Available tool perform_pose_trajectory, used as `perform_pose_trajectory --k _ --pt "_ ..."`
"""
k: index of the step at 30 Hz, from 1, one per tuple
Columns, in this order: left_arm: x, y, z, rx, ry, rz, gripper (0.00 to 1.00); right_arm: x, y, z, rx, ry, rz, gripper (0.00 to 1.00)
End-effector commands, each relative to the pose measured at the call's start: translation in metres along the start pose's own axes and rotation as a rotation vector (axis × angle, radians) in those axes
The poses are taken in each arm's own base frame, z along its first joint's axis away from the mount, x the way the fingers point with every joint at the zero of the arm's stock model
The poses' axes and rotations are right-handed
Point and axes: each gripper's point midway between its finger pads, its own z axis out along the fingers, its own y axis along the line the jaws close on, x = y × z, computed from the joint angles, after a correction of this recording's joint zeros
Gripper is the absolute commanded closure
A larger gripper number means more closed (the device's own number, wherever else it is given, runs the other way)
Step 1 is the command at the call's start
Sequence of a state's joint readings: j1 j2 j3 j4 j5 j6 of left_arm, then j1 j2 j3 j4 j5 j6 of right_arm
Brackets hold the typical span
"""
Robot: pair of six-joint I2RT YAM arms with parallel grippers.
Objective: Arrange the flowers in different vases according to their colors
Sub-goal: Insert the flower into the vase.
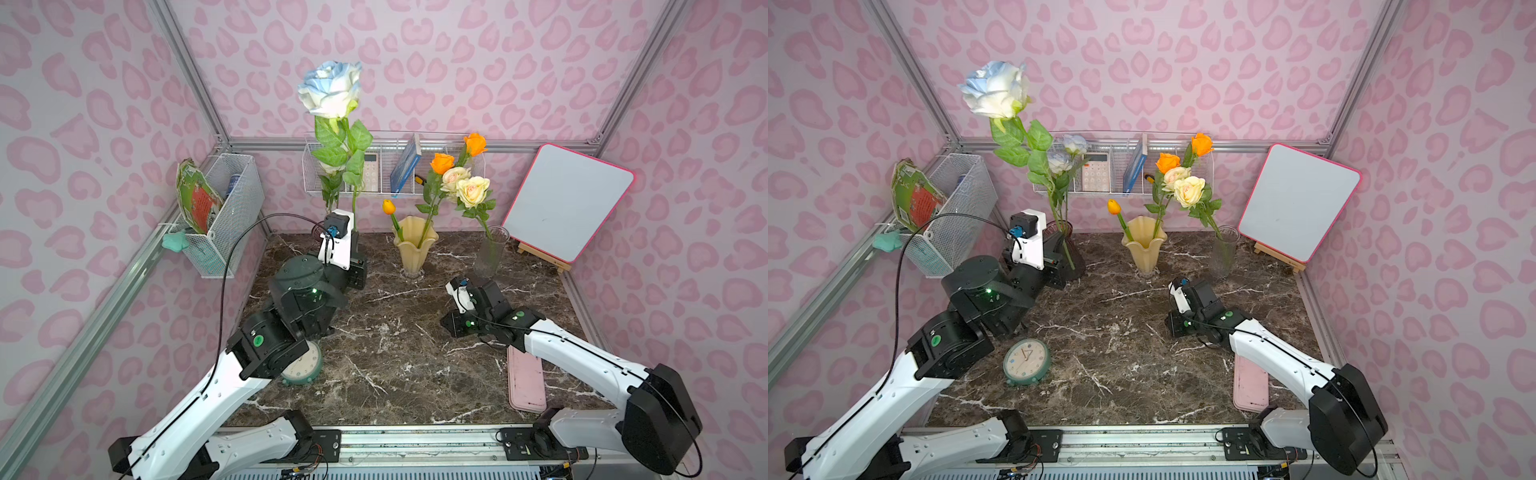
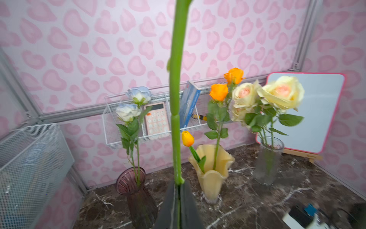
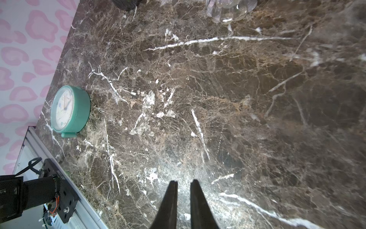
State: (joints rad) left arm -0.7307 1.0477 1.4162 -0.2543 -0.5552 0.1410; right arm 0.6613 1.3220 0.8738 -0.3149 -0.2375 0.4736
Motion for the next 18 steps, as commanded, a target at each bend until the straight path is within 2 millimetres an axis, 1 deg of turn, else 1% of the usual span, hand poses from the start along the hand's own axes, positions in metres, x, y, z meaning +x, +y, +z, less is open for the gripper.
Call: perform_pose_trajectory --k 1,4,5,6,8,11,14,16,18 --pt "-0.021 0.024 0.014 -0.069 -0.086 -0.004 1.00 -0.009 0.007 0.004 -0.030 -0.016 -0.024 0.83" --pt "-0.025 0.045 0.031 -0.123 -0.112 -0.019 1.00 -0.010 0.007 0.010 -0.030 -0.003 -0.030 0.83" --pt "-0.021 0.050 0.040 -0.125 -0.101 -0.027 1.00 -0.011 0.008 0.012 -0.034 0.002 -0.033 0.83" --pt "-0.030 0.056 0.044 -0.126 -0.122 -0.043 1.00 -0.010 0.007 0.015 -0.034 0.010 -0.033 0.83" --pt "-0.028 0.067 0.059 -0.140 -0.126 -0.055 1.00 -0.010 0.007 0.019 -0.037 0.022 -0.037 0.83" --pt "-0.014 0.084 0.085 -0.146 -0.117 -0.085 1.00 -0.010 0.007 0.026 -0.036 0.040 -0.042 0.84" --pt "0.002 0.107 0.107 -0.165 -0.117 -0.135 1.00 -0.012 0.004 0.031 -0.026 0.051 -0.051 0.84" --pt "0.013 0.116 0.120 -0.167 -0.116 -0.142 1.00 -0.013 0.003 0.036 -0.024 0.064 -0.056 0.84" --pt "0.022 0.119 0.134 -0.158 -0.115 -0.141 1.00 -0.014 0.000 0.041 -0.018 0.078 -0.060 0.84"
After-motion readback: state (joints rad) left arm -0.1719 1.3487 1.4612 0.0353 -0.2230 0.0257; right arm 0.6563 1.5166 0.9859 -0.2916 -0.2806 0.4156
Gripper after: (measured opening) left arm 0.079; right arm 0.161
